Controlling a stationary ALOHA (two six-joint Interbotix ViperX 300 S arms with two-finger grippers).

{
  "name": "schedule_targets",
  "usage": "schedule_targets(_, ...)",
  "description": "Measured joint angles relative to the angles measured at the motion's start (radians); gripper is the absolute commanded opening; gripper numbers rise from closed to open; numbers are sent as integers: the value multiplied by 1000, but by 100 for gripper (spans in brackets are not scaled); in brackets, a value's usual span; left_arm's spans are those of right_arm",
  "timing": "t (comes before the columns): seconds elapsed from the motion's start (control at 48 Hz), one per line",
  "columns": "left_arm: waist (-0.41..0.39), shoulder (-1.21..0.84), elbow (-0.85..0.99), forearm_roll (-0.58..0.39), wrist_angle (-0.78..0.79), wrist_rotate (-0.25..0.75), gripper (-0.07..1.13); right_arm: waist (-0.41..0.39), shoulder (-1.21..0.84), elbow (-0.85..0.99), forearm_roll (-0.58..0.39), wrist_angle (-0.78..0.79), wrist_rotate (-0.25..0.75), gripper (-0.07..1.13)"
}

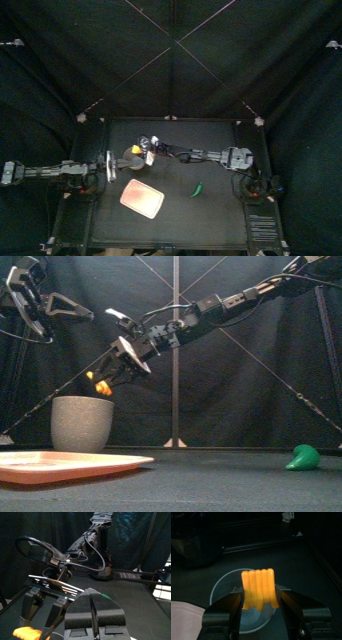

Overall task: Pick the fries then place it in the grey bowl
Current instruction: Drop fries in the grey bowl and return to neutral

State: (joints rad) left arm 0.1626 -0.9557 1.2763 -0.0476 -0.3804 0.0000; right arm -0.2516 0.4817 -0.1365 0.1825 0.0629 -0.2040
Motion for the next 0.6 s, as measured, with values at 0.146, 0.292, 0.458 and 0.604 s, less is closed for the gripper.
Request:
schedule_targets(0.146,0,0,0,0,0,2,7,23,11,0,2,-12,12,85)
schedule_targets(0.292,0,0,0,0,0,2,7,48,11,2,-12,-29,23,86)
schedule_targets(0.458,0,0,0,0,0,0,7,54,11,20,-21,-46,28,87)
schedule_targets(0.604,0,0,-2,0,0,0,7,52,11,32,-34,-48,34,88)
